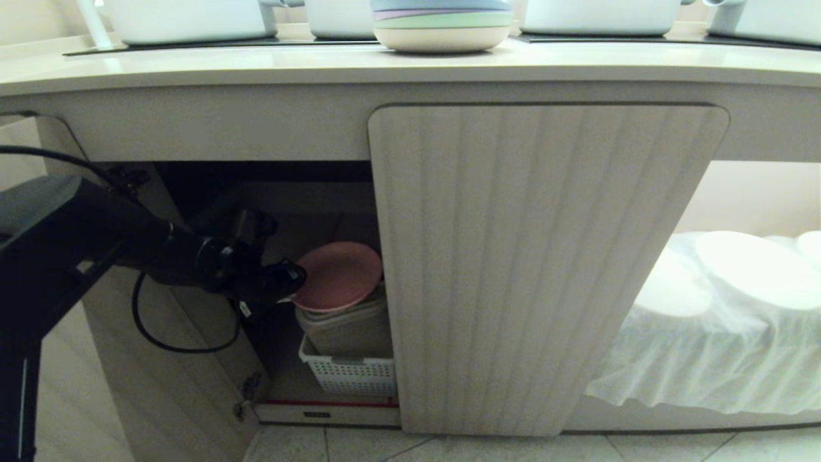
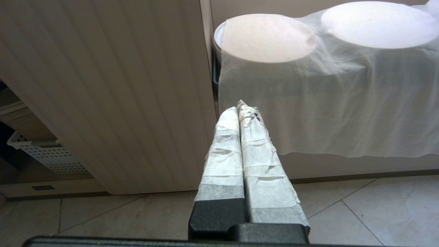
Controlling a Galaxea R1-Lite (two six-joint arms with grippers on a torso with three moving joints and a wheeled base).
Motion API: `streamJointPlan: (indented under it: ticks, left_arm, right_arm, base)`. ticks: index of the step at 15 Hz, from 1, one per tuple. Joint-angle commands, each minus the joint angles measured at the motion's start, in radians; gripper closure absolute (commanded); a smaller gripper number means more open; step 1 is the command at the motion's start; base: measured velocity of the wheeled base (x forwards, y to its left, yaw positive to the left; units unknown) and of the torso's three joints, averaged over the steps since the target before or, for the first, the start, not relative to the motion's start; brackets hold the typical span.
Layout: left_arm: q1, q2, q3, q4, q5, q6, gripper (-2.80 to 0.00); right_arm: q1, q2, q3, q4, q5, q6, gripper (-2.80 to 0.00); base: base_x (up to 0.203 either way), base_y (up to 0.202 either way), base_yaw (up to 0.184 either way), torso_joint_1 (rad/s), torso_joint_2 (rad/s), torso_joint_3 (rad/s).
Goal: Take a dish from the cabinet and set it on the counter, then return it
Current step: Put it back into the cabinet
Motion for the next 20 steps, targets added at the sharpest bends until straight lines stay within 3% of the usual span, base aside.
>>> streamJointPlan:
  ticks: [1, 5, 11, 20]
  left_arm:
    - [-0.001, 0.028, -0.047, 0.018, 0.000, -0.005, 0.00]
    - [0.001, 0.065, -0.151, 0.073, 0.001, -0.018, 0.00]
    - [0.001, 0.118, -0.296, 0.134, 0.027, -0.088, 0.00]
    - [0.002, 0.177, -0.353, 0.132, 0.031, -0.146, 0.00]
  right_arm:
    - [0.000, 0.000, 0.000, -0.001, -0.001, 0.000, 0.00]
    - [0.000, 0.000, -0.001, -0.001, -0.001, 0.000, 0.00]
    - [0.000, 0.000, 0.000, -0.001, 0.001, 0.000, 0.00]
    - [0.000, 0.000, 0.000, -0.001, -0.001, 0.000, 0.00]
  base:
    - [0.000, 0.000, 0.000, 0.000, 0.00, 0.000]
    - [0.000, 0.000, 0.000, 0.000, 0.00, 0.000]
    - [0.000, 0.000, 0.000, 0.000, 0.00, 0.000]
    - [0.000, 0.000, 0.000, 0.000, 0.00, 0.000]
